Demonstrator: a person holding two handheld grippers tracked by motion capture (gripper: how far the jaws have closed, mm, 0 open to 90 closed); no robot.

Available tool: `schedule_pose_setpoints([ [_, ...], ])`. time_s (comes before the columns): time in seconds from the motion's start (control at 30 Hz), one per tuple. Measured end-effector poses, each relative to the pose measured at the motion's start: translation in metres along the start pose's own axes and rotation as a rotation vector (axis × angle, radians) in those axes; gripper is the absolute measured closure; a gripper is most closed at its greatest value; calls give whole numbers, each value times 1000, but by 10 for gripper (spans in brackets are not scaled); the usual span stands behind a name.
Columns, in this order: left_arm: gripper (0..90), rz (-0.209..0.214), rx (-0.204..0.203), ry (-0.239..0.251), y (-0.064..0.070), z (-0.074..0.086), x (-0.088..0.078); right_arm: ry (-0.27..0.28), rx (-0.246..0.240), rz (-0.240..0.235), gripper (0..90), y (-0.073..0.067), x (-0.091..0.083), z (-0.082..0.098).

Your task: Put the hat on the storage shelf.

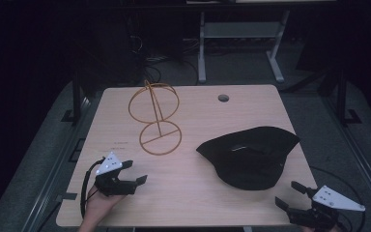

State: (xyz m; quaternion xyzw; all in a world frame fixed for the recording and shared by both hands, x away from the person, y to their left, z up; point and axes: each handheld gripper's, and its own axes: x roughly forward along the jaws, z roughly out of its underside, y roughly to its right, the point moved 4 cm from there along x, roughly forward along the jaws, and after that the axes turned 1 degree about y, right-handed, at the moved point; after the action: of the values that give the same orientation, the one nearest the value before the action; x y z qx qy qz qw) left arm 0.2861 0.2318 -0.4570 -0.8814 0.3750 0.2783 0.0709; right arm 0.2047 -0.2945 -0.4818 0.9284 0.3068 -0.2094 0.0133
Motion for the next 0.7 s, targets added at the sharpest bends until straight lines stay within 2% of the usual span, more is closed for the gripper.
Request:
schedule_pose_setpoints([
  [0.23,181,14,18,-19,5,0,4,-3,6,-15,157,1,2,-1],
  [0.4,177,35,33,-8,13,-5,5,-5,1,-14,156,-1,3,-1],
  [0.57,176,66,79,-8,27,-13,10,1,0,-7,157,-2,1,-2],
  [0.63,177,92,91,-25,34,-16,13,0,4,-2,157,-2,1,-2],
  [0.67,184,92,91,-25,34,-16,13,0,4,-2,157,-2,1,-2],
  [0.7,188,108,112,-38,38,-19,15,1,10,-2,157,-3,1,-2],
])
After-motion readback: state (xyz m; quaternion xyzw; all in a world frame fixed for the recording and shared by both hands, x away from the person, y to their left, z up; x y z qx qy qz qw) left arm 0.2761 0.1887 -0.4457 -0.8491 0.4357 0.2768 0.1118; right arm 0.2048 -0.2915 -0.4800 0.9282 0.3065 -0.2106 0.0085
